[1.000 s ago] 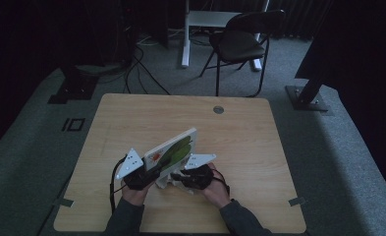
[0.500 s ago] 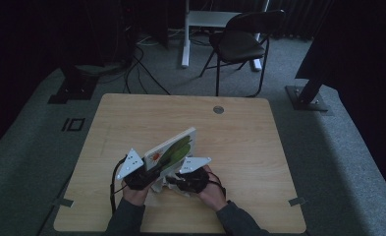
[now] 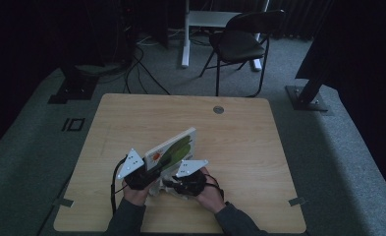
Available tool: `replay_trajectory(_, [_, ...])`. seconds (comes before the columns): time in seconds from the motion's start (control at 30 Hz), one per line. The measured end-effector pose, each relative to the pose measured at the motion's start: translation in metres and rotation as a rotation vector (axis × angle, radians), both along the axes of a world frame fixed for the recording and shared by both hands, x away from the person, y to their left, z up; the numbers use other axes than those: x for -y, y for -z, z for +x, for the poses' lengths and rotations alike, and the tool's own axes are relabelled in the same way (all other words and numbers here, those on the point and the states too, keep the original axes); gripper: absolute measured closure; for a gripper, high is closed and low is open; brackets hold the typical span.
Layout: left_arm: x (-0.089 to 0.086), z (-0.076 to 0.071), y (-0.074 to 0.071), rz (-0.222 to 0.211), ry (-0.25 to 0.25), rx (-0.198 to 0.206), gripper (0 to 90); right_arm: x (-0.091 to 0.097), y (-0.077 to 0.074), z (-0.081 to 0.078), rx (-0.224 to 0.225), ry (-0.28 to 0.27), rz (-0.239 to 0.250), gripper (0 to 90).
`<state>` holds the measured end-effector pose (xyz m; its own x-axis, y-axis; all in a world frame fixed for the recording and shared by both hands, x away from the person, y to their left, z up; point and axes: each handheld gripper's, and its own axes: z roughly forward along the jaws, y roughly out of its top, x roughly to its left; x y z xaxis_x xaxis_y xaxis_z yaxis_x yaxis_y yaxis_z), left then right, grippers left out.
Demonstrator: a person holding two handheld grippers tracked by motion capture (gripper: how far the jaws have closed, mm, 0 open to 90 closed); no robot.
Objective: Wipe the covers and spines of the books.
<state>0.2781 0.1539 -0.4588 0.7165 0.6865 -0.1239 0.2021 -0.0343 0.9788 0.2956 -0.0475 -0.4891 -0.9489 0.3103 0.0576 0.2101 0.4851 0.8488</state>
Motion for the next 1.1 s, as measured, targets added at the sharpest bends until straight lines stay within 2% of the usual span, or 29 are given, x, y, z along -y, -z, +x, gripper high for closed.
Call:
replay_trajectory(0.47, [0.0, 0.001, 0.001, -0.006, -0.002, -0.005, 78.0, -0.008, -0.004, -0.01, 0.027, -0.029, -0.013, 81.2])
replay_trajectory(1.1, [0.0, 0.0, 0.0, -0.006, -0.001, -0.003, 78.0, -0.015, -0.006, -0.017, 0.045, -0.064, -0.005, 81.2])
